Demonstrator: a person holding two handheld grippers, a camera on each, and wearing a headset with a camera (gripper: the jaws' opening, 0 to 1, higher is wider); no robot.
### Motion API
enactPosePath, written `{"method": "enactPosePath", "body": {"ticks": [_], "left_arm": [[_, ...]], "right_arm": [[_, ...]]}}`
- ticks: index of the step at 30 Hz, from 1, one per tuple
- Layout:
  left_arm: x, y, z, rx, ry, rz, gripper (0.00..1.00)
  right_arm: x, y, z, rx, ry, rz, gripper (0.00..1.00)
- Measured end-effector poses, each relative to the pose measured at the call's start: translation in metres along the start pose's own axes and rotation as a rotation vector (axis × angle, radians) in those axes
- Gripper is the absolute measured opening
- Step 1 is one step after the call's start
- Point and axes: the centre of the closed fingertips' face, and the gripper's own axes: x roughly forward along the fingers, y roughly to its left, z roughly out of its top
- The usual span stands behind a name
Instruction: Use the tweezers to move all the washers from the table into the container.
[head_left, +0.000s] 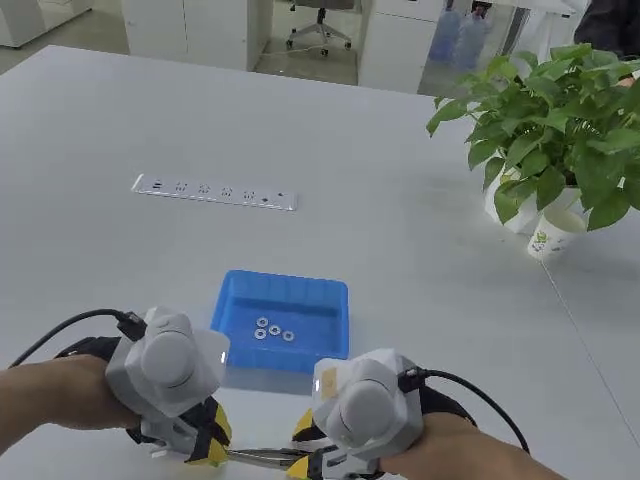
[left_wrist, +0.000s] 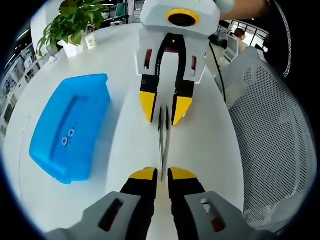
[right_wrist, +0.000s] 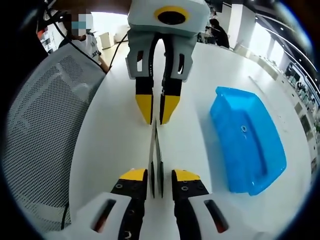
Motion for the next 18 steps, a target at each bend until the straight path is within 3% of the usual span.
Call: {"method": "enactPosePath", "body": {"ticks": [7, 18], "left_arm": [[-0.018, 0.007, 0.008, -0.062, -0.086, 0.064, 0.25], [-0.055, 0.011, 0.022, -0.157, -0.253, 0.156, 0.44]], "right_arm": [[-0.018, -0.012, 0.007, 0.03, -0.054, -0.065, 0.31], [-0.058, -0.033, 0.003, 0.186, -0.175, -0.211, 0.54]]}}
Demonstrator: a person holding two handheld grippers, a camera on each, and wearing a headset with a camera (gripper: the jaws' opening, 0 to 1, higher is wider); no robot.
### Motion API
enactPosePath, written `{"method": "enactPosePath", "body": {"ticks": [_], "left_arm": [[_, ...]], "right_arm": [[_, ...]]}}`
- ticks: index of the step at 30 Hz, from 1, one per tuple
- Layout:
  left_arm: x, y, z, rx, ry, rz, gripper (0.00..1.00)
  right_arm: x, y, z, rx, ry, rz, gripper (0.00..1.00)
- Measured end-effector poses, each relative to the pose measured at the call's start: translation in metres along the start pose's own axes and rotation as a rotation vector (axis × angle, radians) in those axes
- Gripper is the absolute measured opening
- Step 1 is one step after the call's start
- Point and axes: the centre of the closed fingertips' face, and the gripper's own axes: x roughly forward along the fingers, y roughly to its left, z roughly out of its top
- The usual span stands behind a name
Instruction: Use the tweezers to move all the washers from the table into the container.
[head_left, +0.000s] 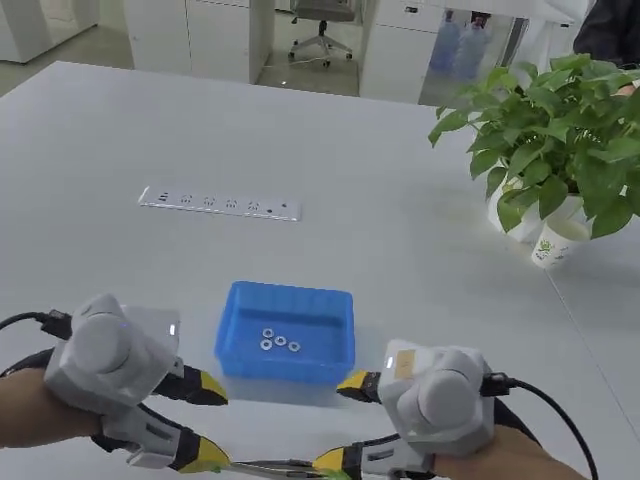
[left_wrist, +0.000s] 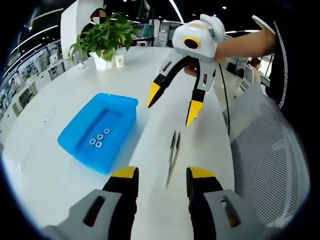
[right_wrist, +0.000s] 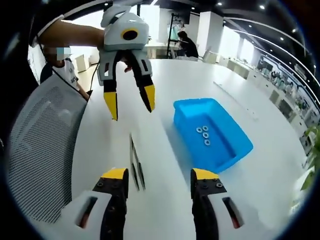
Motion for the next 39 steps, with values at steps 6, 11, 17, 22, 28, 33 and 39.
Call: {"method": "enactPosePath", "body": {"ticks": [6, 11, 17, 22, 28, 33, 39], "left_arm": [[-0.013, 0.004, 0.01, -0.035, -0.081, 0.083, 0.63], [-0.021, 0.003, 0.015, -0.057, -0.128, 0.135, 0.72], [-0.03, 0.001, 0.019, -0.072, -0.156, 0.186, 0.8], [-0.032, 0.004, 0.023, -0.112, -0.185, 0.229, 0.86], [-0.03, -0.001, 0.025, -0.121, -0.187, 0.239, 0.91], [-0.033, -0.002, 0.024, -0.125, -0.188, 0.258, 0.94], [-0.041, 0.001, 0.023, -0.128, -0.194, 0.295, 0.99]], "right_arm": [[-0.018, -0.01, -0.003, 0.069, -0.049, -0.076, 0.66], [-0.033, -0.017, -0.004, 0.127, -0.09, -0.119, 0.76], [-0.046, -0.019, -0.001, 0.163, -0.137, -0.166, 0.82], [-0.045, -0.016, -0.004, 0.19, -0.131, -0.17, 0.89], [-0.049, -0.014, -0.002, 0.218, -0.161, -0.189, 0.94], [-0.051, -0.011, -0.003, 0.219, -0.157, -0.193, 0.99], [-0.055, -0.01, -0.001, 0.233, -0.176, -0.198, 1.0]]}}
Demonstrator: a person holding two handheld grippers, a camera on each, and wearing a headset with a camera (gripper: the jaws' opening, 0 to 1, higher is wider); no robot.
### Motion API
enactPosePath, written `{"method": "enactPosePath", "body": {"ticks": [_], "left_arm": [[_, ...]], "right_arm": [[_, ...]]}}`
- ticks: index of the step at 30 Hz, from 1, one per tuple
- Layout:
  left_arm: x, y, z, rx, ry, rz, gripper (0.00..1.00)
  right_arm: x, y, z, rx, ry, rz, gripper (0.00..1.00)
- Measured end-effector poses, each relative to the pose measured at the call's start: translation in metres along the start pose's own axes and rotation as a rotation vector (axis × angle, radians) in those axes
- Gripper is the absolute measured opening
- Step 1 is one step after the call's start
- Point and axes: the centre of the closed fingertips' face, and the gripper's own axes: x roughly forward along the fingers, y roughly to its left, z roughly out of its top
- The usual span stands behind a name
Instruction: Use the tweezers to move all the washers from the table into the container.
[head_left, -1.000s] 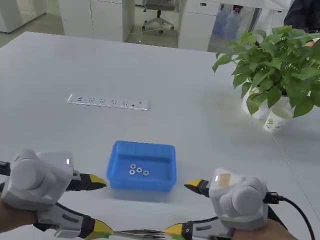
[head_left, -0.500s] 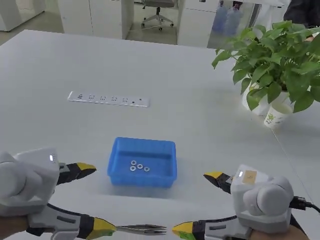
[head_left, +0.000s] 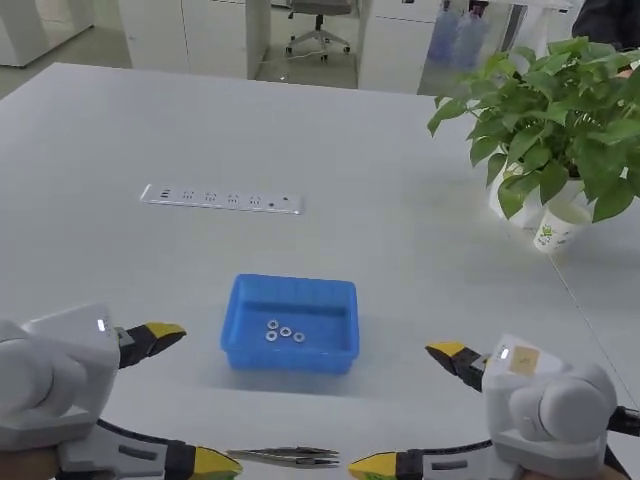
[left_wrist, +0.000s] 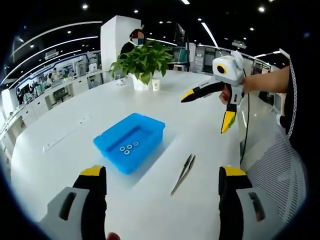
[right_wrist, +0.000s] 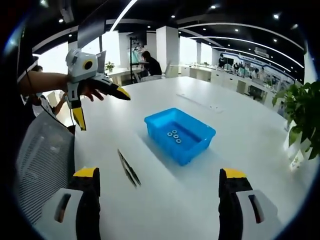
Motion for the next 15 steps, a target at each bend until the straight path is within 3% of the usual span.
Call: {"method": "enactPosePath", "body": {"ticks": [15], "left_arm": [[-0.001, -0.0035, -0.0058, 0.019, 0.025, -0.008, 0.99]], "right_arm": [[-0.0019, 0.0018, -0.0027, -0.008, 0.005, -0.002, 1.0]]}}
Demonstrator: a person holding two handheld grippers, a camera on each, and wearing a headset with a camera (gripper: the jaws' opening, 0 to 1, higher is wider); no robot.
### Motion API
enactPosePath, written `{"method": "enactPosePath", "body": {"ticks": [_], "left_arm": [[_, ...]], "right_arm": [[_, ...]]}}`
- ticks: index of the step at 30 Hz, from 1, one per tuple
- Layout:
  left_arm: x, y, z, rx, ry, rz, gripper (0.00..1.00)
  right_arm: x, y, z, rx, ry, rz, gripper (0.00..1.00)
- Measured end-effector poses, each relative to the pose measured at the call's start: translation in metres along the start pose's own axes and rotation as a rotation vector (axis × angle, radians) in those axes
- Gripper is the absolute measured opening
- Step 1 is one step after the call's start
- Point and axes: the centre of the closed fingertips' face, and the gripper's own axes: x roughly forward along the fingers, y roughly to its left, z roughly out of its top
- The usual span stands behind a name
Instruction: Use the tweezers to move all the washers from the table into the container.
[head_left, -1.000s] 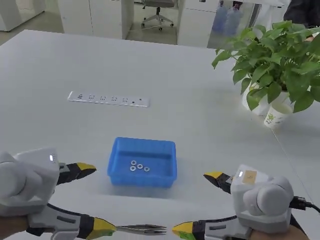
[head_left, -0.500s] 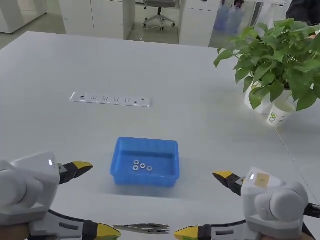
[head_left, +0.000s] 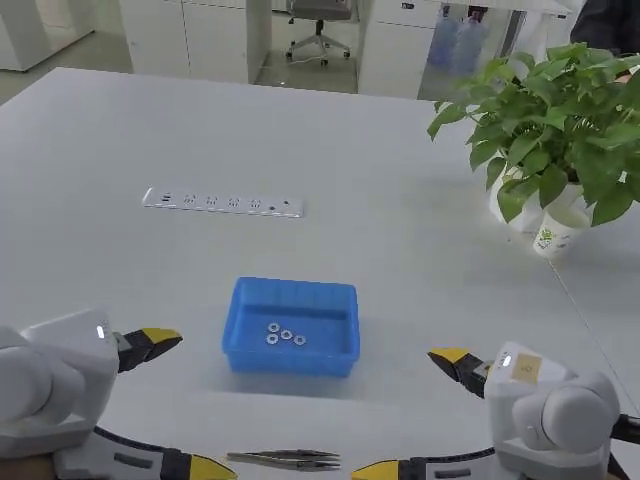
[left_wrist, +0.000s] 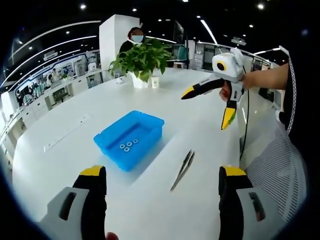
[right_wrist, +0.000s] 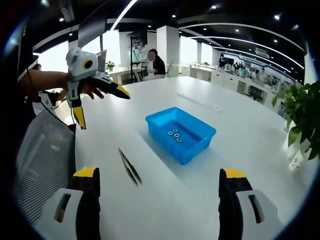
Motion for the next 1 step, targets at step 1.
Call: {"method": "enactPosePath", "body": {"ticks": [1], "left_arm": [[-0.0001, 0.0002, -0.0006, 0.0, 0.002, -0.001, 0.99]], "right_arm": [[0.0, 0.0002, -0.0003, 0.001, 0.001, 0.001, 1.0]]}}
